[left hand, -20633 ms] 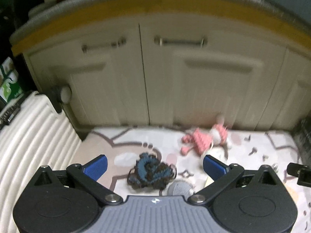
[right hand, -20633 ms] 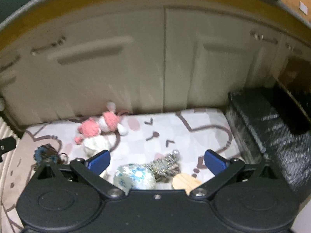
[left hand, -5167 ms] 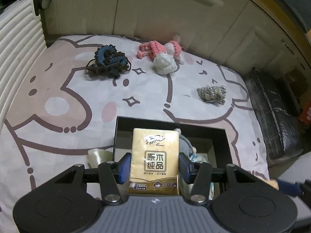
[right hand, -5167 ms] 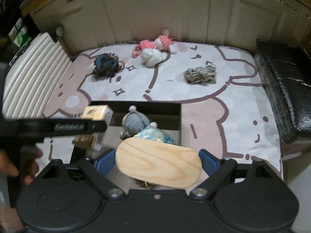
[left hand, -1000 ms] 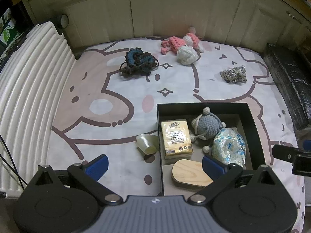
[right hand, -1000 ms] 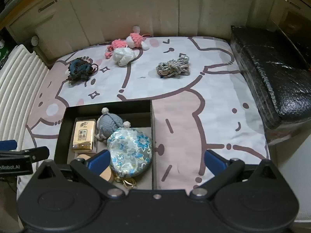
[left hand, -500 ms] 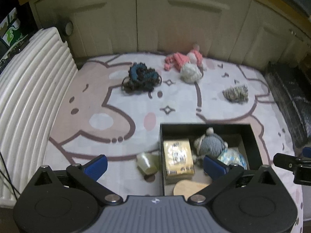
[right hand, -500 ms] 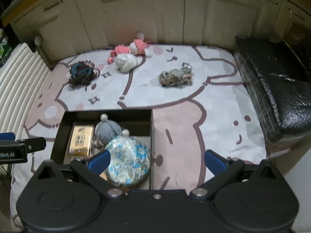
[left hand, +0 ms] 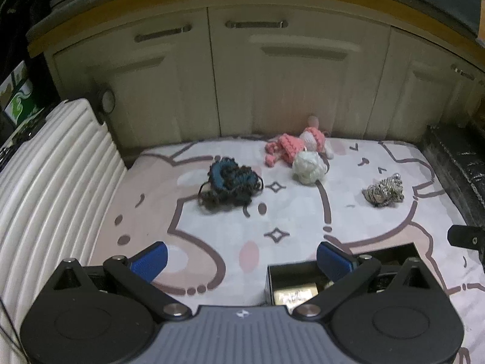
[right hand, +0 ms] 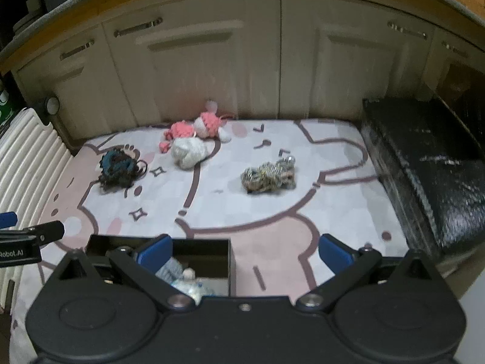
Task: Organize objects
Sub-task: 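Lift both open tools out of the box toward the remaining toys, then grasp the blue-brown crocheted piece with the left tool while the right tool grasps the rope knot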
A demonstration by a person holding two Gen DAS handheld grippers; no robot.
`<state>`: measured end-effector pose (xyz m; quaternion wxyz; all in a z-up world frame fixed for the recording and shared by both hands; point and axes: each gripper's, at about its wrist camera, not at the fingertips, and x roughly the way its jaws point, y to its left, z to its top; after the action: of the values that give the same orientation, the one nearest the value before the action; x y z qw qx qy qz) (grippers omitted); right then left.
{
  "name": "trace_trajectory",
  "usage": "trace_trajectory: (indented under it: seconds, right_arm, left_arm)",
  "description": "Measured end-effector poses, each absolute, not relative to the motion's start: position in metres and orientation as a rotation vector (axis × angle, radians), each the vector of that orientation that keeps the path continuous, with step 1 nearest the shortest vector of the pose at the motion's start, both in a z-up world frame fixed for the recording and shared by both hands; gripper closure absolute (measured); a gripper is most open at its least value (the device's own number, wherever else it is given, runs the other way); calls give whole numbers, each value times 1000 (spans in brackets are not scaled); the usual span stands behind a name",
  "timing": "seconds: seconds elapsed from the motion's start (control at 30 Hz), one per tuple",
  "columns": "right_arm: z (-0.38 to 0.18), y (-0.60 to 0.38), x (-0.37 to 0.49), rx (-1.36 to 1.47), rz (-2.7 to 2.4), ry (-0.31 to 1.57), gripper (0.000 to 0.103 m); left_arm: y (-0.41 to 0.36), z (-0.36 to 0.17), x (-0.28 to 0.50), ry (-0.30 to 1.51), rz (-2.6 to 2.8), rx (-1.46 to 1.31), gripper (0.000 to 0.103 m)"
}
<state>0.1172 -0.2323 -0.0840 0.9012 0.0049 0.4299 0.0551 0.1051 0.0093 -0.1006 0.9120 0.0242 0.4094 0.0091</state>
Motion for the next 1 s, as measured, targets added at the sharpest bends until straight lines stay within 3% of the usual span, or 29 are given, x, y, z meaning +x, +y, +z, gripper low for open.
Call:
trace_trajectory:
  seconds: [0.47,1.0]
  right_arm:
    - [-101,-235,157,-4,132,787,0]
    - [-153,-247,216,-48,127,805,0]
  left_arm:
    - [33,-122,136,754,20,34,0]
    - [42,-154,187,683,-67,41,0]
